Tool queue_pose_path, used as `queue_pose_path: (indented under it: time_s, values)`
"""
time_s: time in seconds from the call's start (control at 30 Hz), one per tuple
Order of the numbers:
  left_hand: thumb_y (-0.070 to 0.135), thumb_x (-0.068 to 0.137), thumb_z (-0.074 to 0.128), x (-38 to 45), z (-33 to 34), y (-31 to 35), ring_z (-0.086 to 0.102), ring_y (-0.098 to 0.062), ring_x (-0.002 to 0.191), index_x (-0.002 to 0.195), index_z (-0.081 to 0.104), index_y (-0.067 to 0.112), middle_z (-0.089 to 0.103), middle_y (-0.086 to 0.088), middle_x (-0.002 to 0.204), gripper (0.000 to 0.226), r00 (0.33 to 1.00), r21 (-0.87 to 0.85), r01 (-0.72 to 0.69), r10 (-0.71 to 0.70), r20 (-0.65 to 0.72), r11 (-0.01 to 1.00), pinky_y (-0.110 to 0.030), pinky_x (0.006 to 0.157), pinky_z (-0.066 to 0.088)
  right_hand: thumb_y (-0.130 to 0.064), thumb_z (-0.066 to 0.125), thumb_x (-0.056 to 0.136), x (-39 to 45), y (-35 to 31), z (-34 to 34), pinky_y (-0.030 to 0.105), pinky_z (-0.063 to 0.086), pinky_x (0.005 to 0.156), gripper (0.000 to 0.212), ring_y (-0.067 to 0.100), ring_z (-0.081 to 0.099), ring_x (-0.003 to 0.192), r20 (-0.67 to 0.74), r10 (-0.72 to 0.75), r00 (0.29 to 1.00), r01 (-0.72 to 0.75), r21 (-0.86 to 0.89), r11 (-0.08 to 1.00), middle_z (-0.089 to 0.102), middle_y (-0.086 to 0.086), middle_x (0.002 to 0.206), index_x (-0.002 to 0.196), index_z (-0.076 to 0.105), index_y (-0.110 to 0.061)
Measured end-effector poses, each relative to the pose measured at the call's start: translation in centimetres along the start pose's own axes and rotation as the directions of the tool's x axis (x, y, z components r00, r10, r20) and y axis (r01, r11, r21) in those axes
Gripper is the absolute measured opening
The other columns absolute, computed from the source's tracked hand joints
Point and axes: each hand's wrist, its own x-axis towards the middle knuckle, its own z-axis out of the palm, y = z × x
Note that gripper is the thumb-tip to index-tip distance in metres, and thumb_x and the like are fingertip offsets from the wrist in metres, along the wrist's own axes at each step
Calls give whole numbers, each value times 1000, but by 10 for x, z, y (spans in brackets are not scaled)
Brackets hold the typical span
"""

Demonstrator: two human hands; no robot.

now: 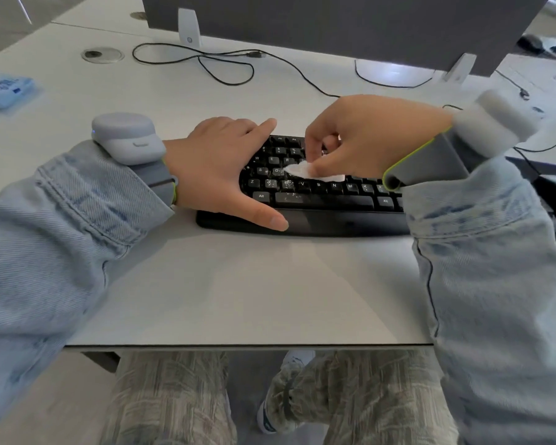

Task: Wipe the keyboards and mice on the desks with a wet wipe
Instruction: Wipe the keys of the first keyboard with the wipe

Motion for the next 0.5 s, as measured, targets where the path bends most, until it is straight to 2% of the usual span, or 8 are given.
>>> queue_pose_path:
  time_s: [0.17,0.3,0.4,0.5]
  values:
    - [109,40,31,1,1,1,25,-26,143,160,-3,24,29,1,154,151,1000,-18,-9,9,-2,1000,-42,121,19,-33,62,83,2,-4,4,23,29,52,9,6,45,61,-35,0,999,0,-17,1000,48,-9,67,79,65,-25]
    - [106,42,33,-1,1,3,26,-25,141,161,-2,22,31,2,151,150,1000,-25,-8,7,-17,1000,-40,121,19,-43,61,82,2,-6,3,24,32,53,20,11,47,59,35,-24,999,24,16,1000,50,-7,63,75,64,-25]
    - [105,41,34,-1,1,6,24,-24,141,160,-2,23,29,2,152,149,1000,-40,-3,3,-15,999,-38,121,17,-38,63,81,3,-4,1,25,33,54,15,16,50,64,14,-8,1000,8,25,1000,51,-6,64,73,63,-25]
    - [104,41,35,-2,0,7,23,-22,141,160,-3,23,28,3,154,148,1000,-44,-2,1,-15,999,-37,121,17,-43,62,82,0,-5,2,25,31,53,22,12,46,59,47,-20,999,18,26,999,50,-5,62,73,63,-24]
